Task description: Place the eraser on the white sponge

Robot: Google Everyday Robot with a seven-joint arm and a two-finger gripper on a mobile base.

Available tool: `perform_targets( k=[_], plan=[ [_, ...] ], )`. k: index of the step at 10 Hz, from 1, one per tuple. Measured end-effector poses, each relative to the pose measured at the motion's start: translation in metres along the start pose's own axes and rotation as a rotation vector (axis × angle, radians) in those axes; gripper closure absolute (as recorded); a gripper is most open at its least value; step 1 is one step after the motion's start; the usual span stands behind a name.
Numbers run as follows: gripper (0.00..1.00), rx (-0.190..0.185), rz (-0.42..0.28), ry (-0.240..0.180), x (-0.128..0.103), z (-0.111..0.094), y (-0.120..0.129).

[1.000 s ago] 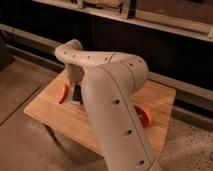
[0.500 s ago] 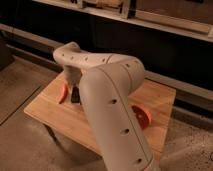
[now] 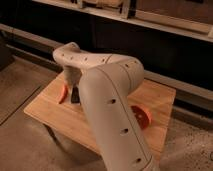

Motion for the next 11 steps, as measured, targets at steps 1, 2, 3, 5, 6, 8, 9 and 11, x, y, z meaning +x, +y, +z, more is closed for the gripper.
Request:
perform_targets(
  k=[1,2,3,5,6,8,9,11],
  plan=[
    [0.61,-0.002,0.001,0.001,0.0,0.0,0.0],
    [0.53,-0.004,0.001,0.002,-0.001,0.002,-0.001],
    [0.51,-0.006,-0.001,0.005,0.0,0.004,-0.001],
    [0.51,-0.01,-0.003,0.012,0.0,0.009,-0.001],
    [0.51,-0.011,-0.003,0.014,0.0,0.01,-0.001],
    [0.51,-0.013,-0.005,0.016,-0.001,0.011,-0.001],
    [0.51,-0.013,-0.005,0.014,-0.001,0.011,-0.001],
    [0.51,-0.013,-0.005,0.011,-0.002,0.01,-0.001]
  ],
)
